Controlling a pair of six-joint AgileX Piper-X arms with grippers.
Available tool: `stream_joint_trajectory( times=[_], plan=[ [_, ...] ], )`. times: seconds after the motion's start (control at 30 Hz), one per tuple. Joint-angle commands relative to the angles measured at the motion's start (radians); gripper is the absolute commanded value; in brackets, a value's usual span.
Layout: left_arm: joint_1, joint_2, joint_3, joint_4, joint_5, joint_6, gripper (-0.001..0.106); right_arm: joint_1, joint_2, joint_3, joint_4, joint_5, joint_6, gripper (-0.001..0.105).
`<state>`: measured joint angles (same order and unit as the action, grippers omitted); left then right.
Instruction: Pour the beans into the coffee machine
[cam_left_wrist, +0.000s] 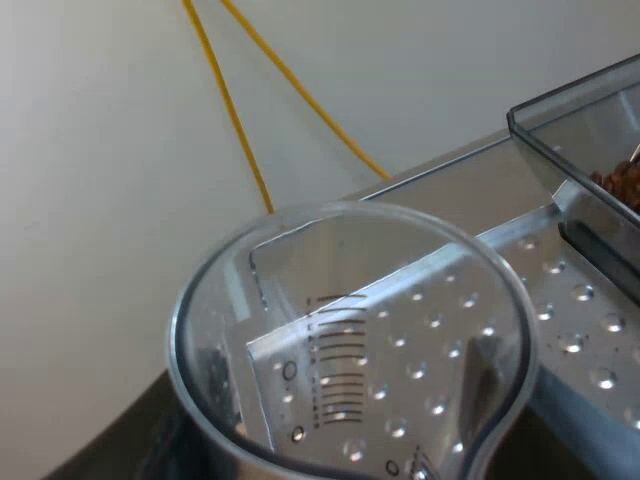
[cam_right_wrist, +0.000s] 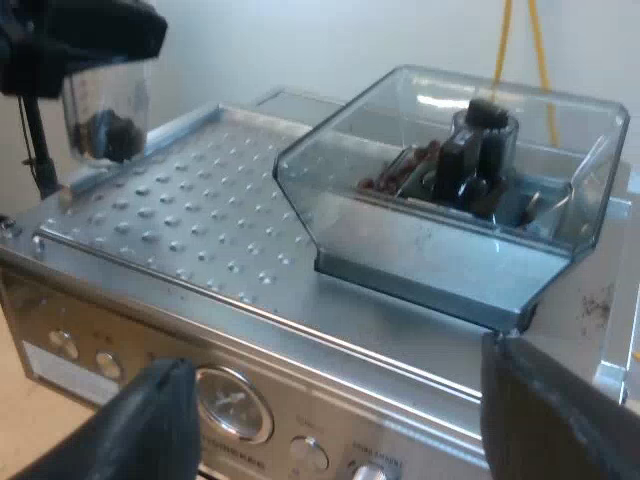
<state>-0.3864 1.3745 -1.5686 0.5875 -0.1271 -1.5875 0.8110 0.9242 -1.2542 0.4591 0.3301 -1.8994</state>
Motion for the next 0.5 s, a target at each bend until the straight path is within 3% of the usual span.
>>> stream_joint_trajectory(
  times=[0.03,0.5],
  plan=[
    [-0.006,0.006,-0.033,-0.032,0.001,0.004,0.034,0.0,-0.005,-0.013,-0.006,0.004,-0.008,0.062],
    [-0.006,0.184,-0.286,-0.007,0.114,0.043,0.034,0.0,-0.005,-0.013,0.048,0.007,-0.004,0.062]
  ],
)
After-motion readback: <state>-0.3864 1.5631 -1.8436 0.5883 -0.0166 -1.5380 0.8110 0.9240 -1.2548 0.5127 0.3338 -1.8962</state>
